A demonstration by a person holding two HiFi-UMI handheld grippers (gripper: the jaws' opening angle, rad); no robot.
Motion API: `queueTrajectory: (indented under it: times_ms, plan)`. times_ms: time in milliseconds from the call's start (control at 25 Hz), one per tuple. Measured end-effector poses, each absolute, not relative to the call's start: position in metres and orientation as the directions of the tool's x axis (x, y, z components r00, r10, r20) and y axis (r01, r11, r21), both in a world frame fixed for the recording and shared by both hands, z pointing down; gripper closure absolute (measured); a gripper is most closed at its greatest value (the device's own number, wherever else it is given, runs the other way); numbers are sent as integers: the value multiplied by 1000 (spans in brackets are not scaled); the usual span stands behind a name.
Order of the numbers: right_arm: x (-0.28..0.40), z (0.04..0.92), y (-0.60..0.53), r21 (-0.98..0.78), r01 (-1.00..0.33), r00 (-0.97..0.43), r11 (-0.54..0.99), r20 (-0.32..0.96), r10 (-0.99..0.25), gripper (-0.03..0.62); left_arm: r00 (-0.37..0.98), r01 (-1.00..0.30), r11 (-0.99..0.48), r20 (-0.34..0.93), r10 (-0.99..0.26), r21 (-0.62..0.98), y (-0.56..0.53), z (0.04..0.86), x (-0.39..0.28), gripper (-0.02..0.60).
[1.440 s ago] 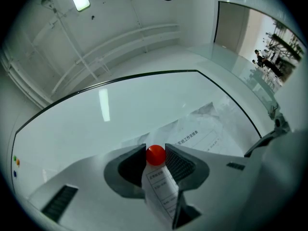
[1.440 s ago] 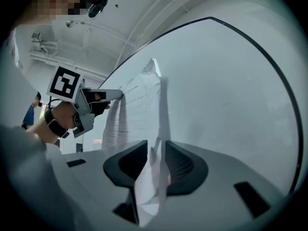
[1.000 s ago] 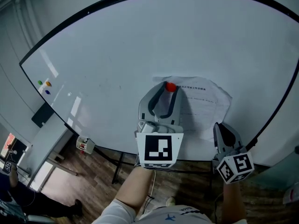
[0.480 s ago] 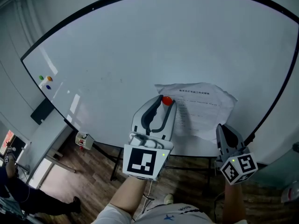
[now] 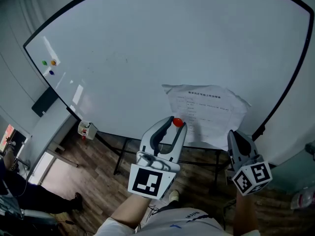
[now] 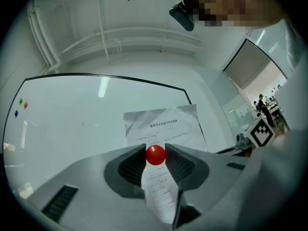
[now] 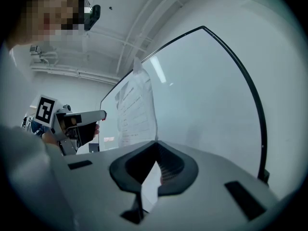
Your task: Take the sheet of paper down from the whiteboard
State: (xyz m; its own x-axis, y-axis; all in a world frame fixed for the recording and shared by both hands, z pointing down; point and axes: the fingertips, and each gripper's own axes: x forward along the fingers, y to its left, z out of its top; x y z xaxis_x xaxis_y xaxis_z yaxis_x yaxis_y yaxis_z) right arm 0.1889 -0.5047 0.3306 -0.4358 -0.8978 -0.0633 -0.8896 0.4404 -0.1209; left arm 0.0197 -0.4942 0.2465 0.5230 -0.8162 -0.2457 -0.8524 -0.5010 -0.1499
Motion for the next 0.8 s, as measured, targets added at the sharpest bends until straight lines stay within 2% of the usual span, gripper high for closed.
queueTrajectory:
  times_ms: [240, 520, 800]
  plan:
    - [192, 337, -495, -125, -874, -470, 470, -29, -882, 579, 511, -859, -505, -205, -835, -85, -481, 263, 26, 448]
    - [206, 363, -393, -129, -882, -453, 454, -37, -891, 579, 541, -840, -538, -179, -822, -69, -384, 301, 45, 448]
    - [211, 363, -384, -125, -873, -471, 471, -24, -882, 580, 533, -845, -532, -132, -836, -48, -373, 314, 52, 448]
